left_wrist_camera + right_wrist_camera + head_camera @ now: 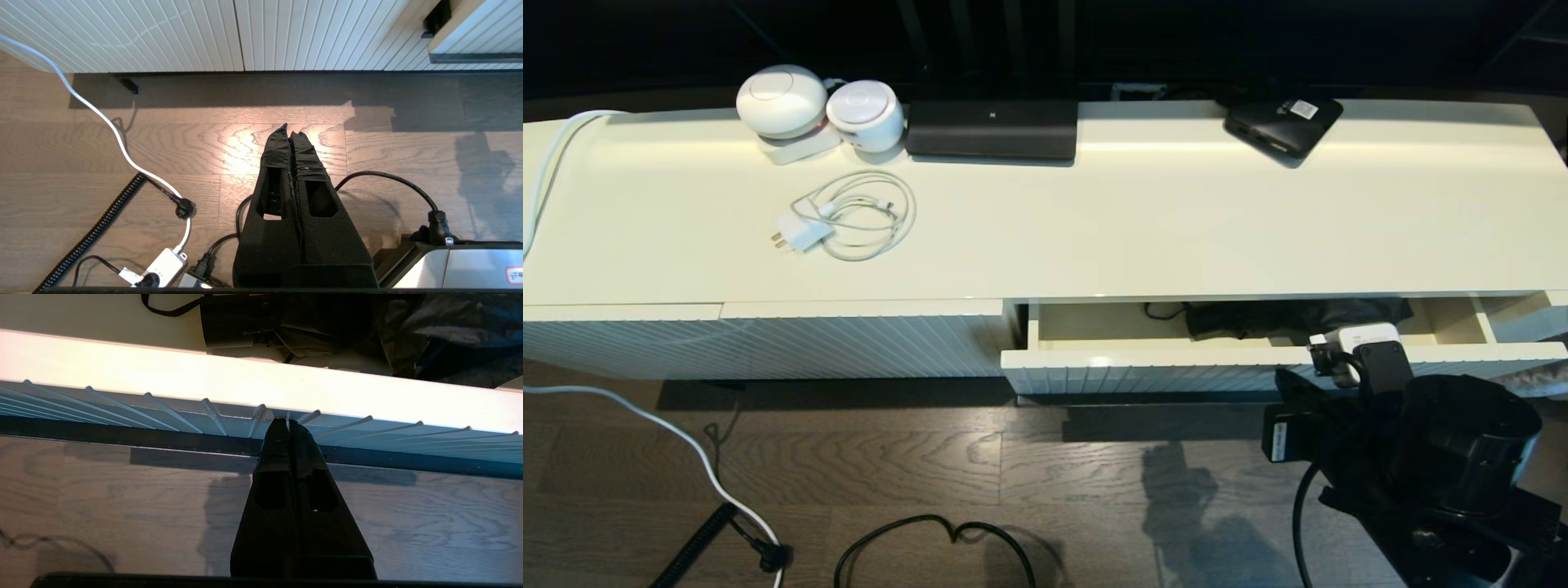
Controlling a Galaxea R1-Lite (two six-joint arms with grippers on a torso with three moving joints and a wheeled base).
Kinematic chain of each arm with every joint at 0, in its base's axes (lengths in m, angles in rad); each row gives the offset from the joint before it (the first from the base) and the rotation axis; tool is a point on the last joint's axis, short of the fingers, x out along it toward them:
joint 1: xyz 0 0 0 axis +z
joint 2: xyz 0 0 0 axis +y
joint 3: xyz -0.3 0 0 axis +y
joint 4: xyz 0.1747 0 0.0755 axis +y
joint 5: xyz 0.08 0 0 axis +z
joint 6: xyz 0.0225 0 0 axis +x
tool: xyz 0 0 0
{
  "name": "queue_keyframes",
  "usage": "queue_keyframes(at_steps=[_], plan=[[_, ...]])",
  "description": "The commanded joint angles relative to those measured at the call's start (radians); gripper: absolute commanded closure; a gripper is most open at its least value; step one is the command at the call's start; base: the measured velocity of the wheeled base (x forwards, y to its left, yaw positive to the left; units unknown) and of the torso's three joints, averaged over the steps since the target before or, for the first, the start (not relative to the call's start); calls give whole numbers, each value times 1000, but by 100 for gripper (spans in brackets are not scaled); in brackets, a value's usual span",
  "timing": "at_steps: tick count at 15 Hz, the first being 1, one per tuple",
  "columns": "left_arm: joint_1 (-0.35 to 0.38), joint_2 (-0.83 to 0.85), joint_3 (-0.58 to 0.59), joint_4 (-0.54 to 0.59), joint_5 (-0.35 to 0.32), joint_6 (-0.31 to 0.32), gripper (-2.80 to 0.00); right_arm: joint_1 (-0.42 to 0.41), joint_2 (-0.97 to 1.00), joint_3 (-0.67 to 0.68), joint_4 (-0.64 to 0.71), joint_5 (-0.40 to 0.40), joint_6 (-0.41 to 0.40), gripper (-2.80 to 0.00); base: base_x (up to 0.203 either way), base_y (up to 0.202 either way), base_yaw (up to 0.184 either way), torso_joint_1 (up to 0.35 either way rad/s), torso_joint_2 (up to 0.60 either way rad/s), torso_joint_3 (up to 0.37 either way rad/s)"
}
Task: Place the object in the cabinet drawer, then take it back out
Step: Close the drawer
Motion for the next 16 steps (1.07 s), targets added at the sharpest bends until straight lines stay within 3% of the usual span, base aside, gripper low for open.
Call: queue_keyframes(at_steps=[1, 6, 16], plan=[[0, -1, 0, 0, 0, 0, 0, -6, 38, -12, -34, -2, -4, 0, 0, 0, 0, 0, 0, 0], [0, -2, 0, 0, 0, 0, 0, -45, 103, -38, -107, 7, -5, 0, 0, 0, 0, 0, 0, 0], [0, -1, 0, 0, 0, 0, 0, -87, 194, -195, -105, 46, -10, 0, 0, 0, 0, 0, 0, 0]])
